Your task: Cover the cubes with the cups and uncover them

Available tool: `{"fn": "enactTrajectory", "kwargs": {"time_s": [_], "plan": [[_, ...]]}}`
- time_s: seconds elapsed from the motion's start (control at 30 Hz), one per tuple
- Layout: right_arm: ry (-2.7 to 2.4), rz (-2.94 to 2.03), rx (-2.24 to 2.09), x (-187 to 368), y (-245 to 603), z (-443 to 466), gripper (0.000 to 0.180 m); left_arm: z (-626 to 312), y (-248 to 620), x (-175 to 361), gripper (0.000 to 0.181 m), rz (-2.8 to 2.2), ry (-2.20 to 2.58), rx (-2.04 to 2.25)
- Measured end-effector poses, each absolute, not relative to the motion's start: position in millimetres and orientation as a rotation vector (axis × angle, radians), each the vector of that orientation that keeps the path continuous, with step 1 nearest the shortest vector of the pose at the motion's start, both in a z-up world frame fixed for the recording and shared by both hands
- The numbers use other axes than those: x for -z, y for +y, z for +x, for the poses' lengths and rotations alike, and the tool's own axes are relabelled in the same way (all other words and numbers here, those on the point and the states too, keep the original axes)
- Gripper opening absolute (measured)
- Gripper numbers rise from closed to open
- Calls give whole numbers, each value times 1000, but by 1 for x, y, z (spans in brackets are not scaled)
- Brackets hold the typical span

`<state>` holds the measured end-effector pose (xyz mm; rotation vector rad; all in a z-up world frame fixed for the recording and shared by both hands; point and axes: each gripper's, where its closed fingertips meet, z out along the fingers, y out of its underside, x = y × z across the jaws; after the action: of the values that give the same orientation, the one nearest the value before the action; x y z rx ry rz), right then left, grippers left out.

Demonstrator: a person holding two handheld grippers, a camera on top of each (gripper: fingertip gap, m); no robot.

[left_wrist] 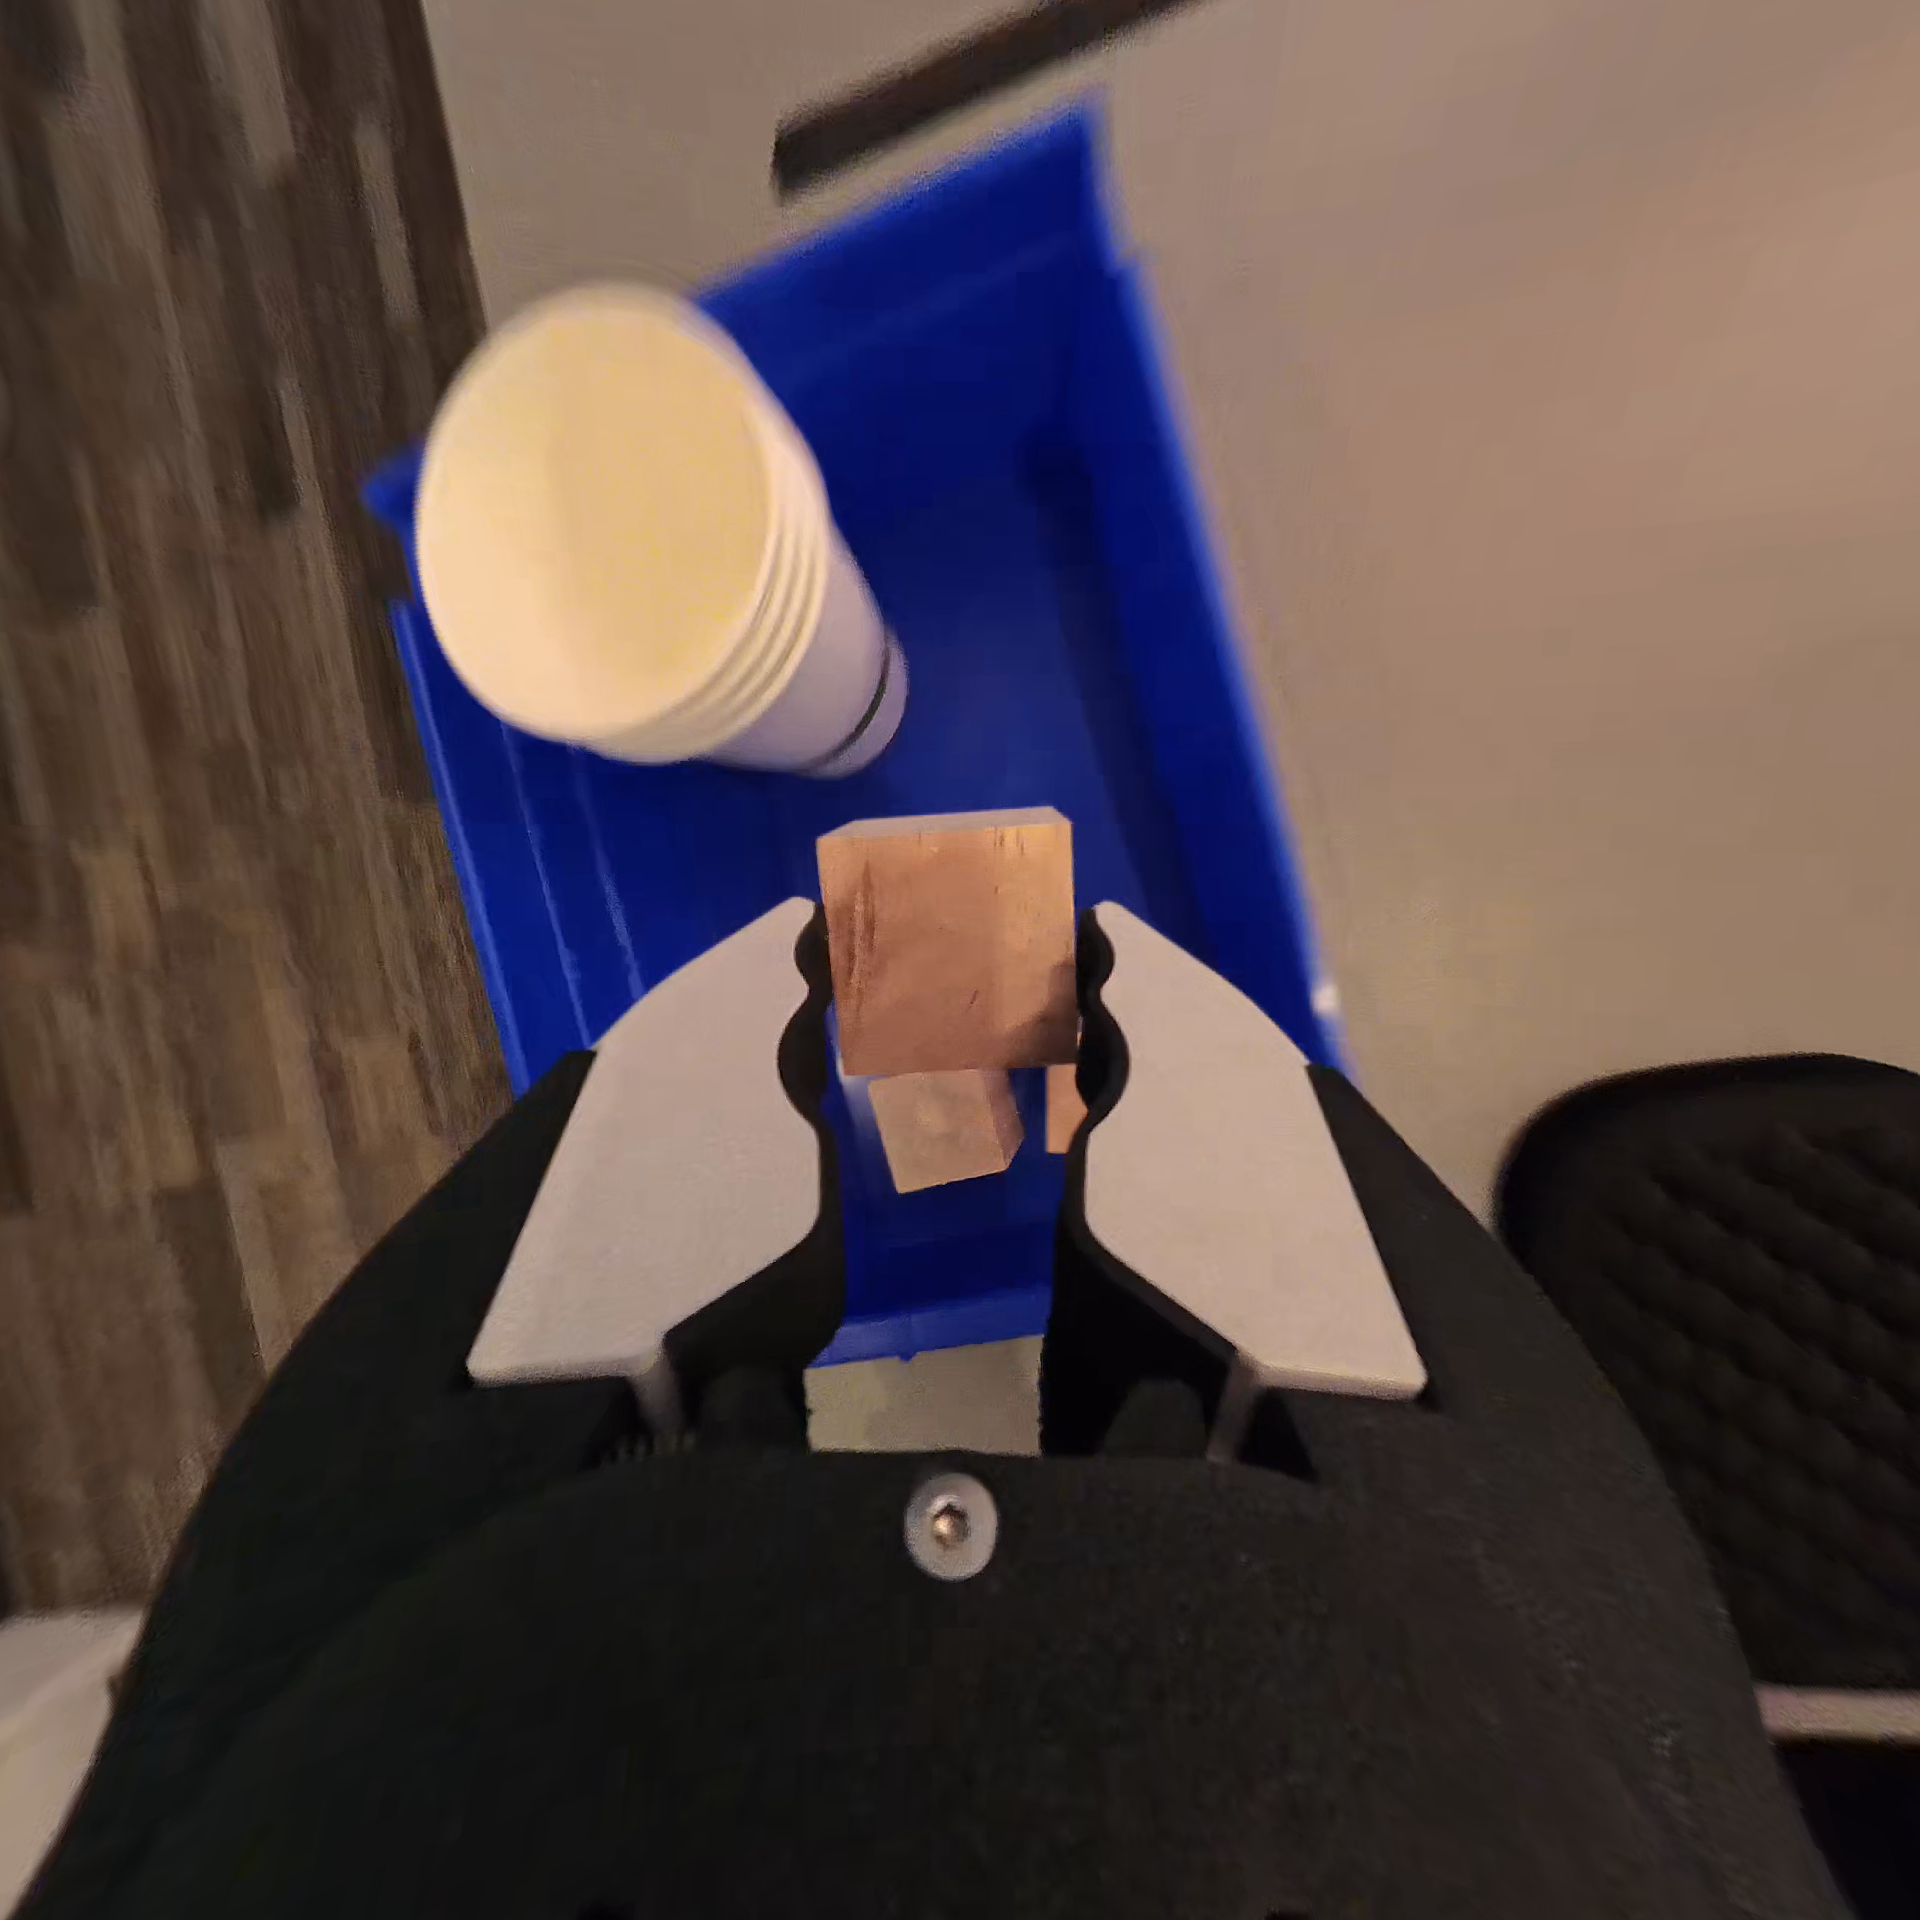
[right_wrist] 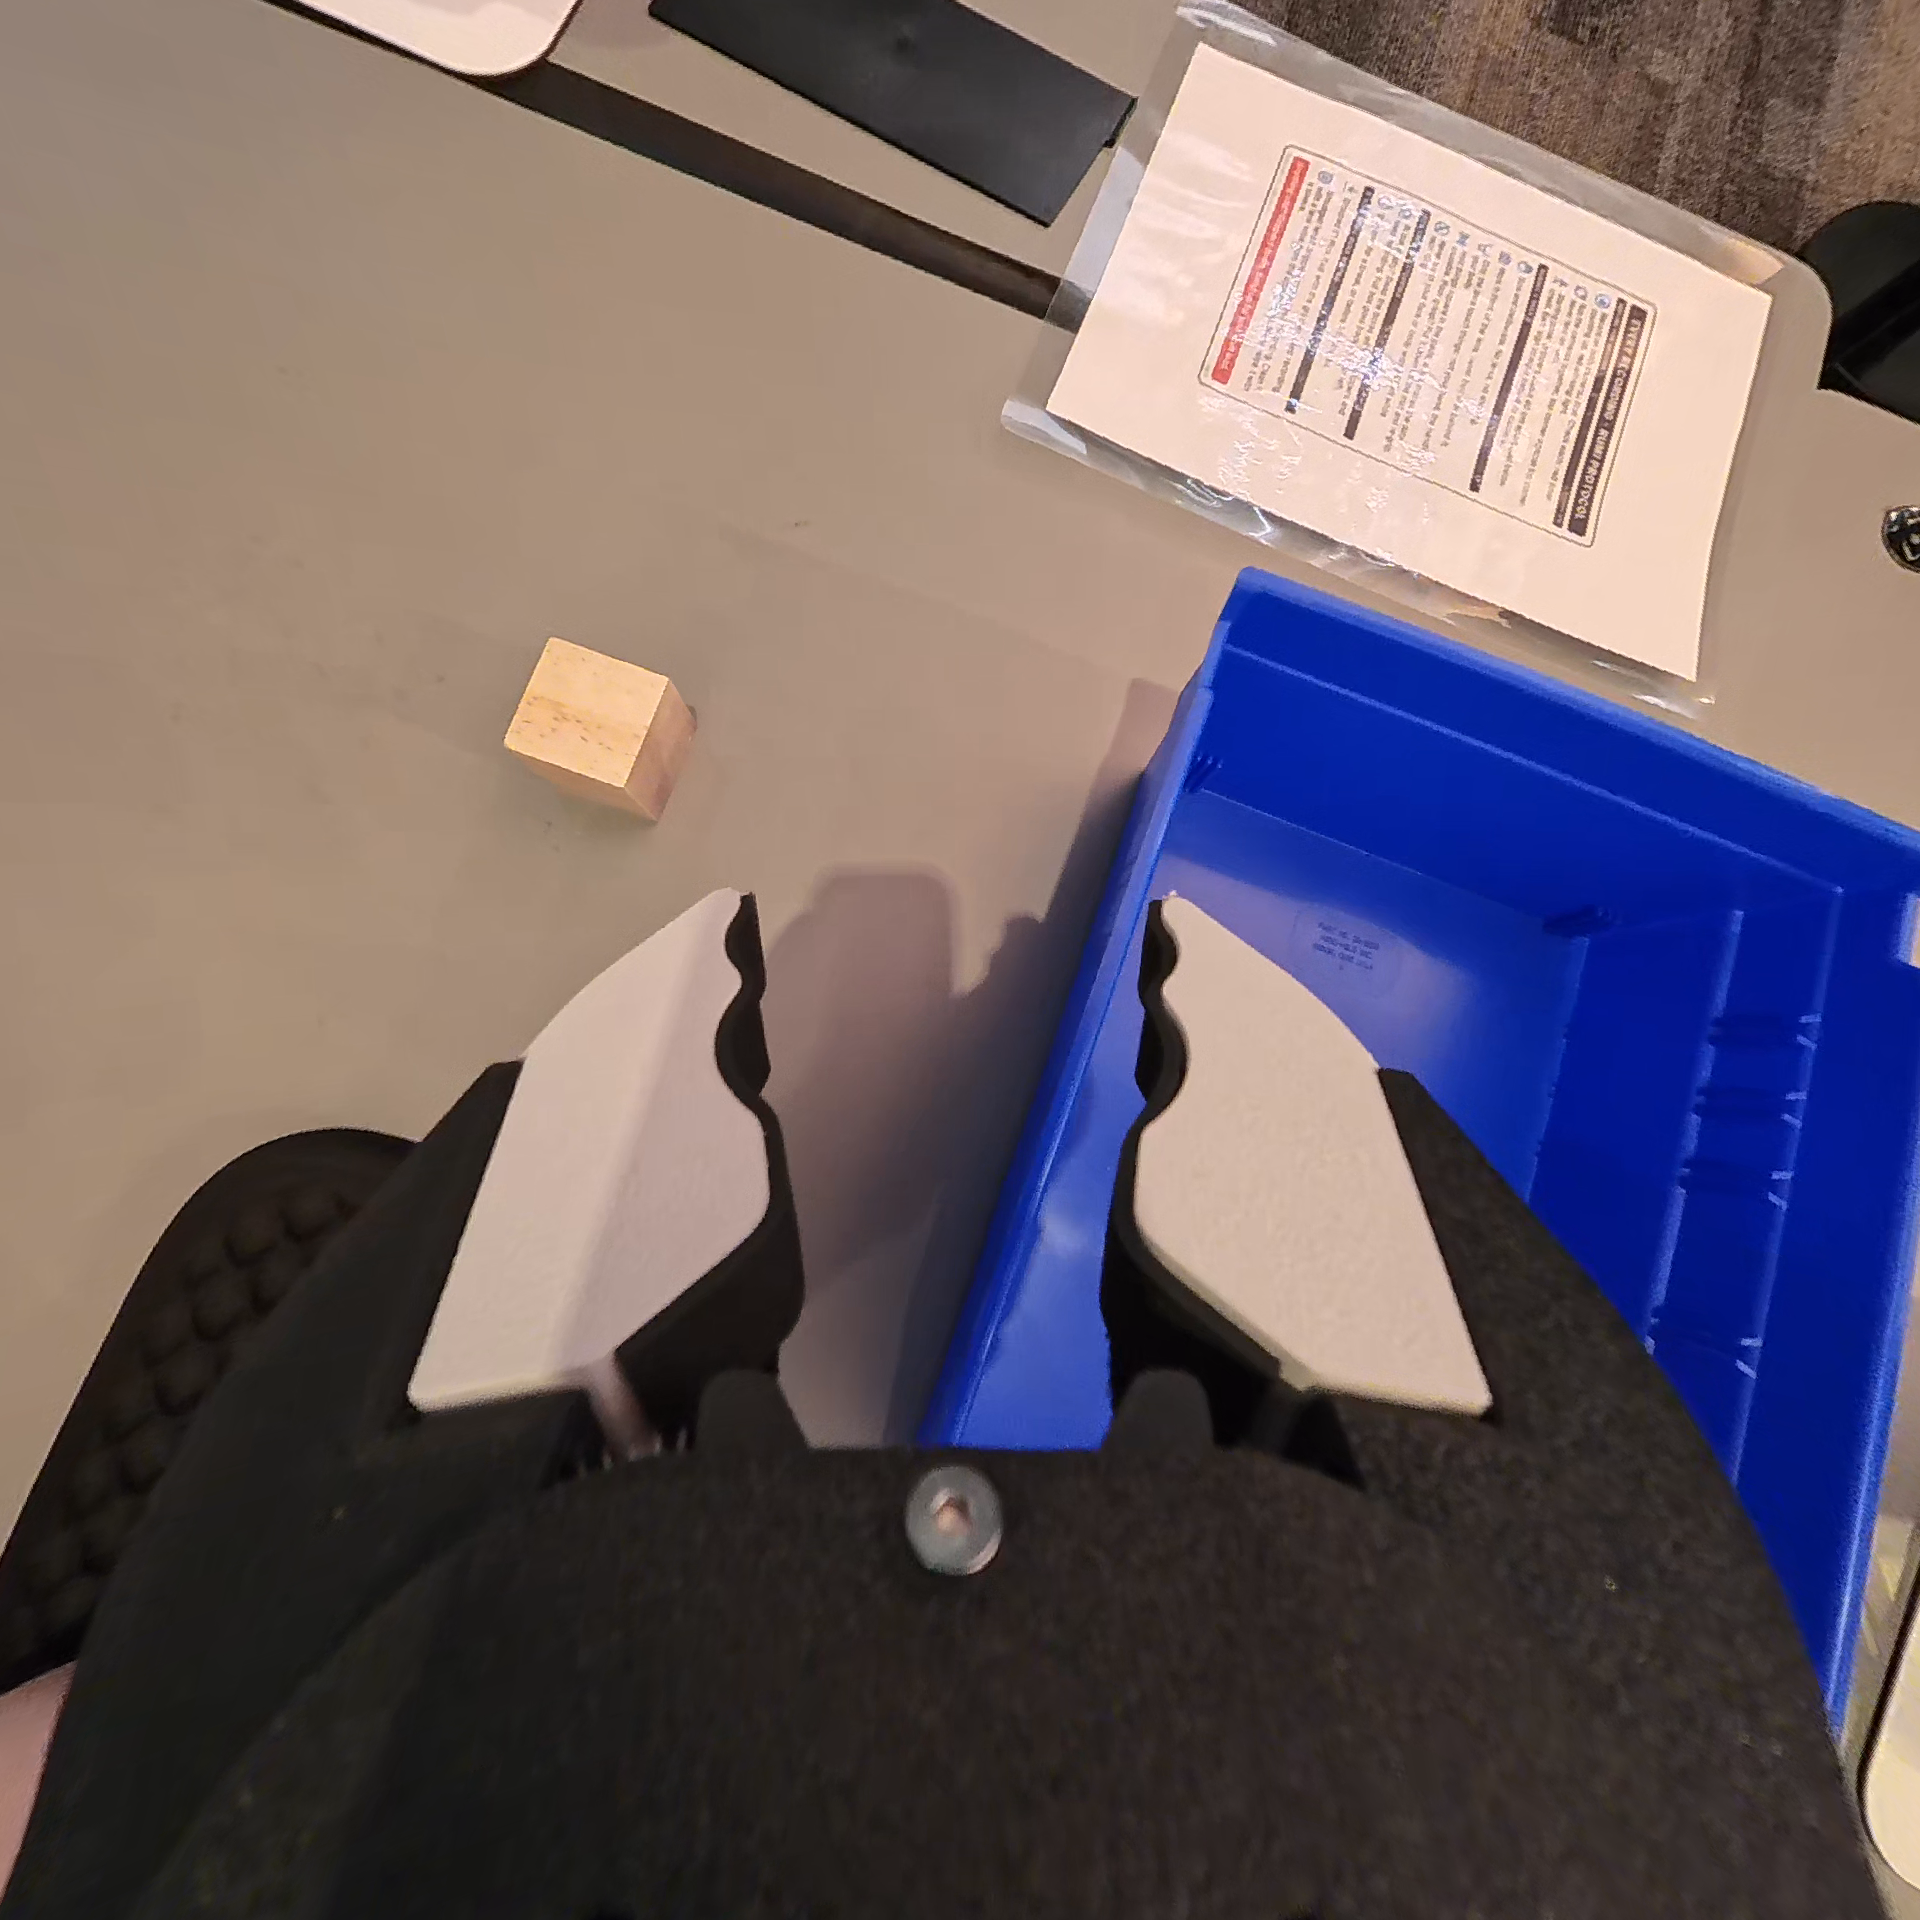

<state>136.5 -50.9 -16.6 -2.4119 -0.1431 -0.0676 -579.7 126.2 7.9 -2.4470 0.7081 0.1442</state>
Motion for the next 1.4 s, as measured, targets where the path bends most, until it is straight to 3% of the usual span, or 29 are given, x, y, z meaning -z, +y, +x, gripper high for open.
{"fn": "enactTrajectory", "kwargs": {"time_s": [0.1, 0.2, 0.6, 0.9, 1.4], "plan": [[-154, -2418, 83, 16, -51, 136, 69, -506, 109, -49, 45, -2283, 954, 12], [-161, -2413, 95, 13, -54, 135, 69, -418, 83, -58, 45, -2100, 1275, 142], [-171, -2376, 89, 6, -57, 137, 68, -157, 38, 72, 45, -1730, 1951, 363], [-201, -2362, 53, 9, -53, 131, 68, -85, 45, 118, 45, -1690, 2099, 361], [-183, -2354, 16, 12, -53, 137, 68, -89, 53, 138, 45, -1646, 2266, 314]]}}
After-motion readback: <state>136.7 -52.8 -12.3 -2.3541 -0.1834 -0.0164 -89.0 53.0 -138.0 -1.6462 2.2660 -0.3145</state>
